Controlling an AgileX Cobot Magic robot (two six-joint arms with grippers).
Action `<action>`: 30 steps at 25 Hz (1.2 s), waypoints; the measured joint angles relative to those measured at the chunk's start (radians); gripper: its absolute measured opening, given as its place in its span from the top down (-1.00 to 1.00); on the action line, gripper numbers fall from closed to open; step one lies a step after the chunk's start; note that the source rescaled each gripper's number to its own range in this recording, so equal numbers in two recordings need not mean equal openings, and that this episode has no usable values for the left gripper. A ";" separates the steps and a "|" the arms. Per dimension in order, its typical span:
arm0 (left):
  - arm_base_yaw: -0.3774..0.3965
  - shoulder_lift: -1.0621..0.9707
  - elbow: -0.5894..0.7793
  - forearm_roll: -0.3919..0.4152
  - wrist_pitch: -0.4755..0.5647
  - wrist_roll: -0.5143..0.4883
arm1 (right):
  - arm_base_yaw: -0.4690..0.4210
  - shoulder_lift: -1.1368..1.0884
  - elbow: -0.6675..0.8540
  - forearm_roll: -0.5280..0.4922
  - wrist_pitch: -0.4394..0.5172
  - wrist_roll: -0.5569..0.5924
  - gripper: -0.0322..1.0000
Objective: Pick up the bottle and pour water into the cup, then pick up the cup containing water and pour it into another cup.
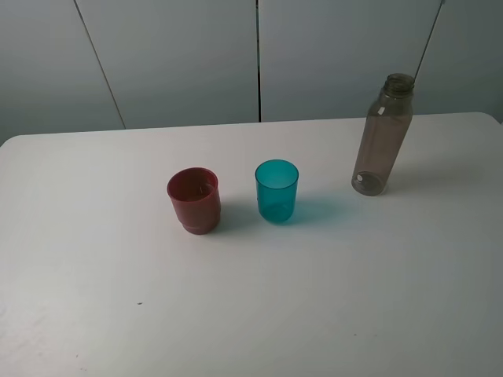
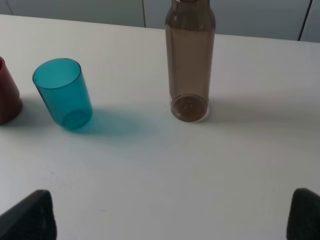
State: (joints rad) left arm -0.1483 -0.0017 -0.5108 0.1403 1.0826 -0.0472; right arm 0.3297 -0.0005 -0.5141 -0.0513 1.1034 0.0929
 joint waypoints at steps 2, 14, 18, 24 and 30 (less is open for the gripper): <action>0.000 0.000 0.000 0.000 0.000 0.000 | -0.017 0.000 0.000 0.010 -0.001 -0.004 -1.00; 0.000 0.000 0.000 0.000 0.000 0.000 | -0.383 0.000 0.000 0.043 -0.004 -0.082 -1.00; 0.000 0.000 0.000 0.000 0.000 0.000 | -0.400 0.000 0.000 0.043 -0.004 -0.082 -1.00; 0.000 0.000 0.000 0.000 0.000 0.000 | -0.400 0.000 0.000 0.045 -0.004 -0.082 -1.00; 0.000 0.000 0.000 0.000 0.000 0.000 | -0.400 0.000 0.000 0.045 -0.004 -0.082 -1.00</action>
State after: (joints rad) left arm -0.1483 -0.0017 -0.5108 0.1403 1.0826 -0.0472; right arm -0.0701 -0.0005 -0.5141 -0.0065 1.0995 0.0106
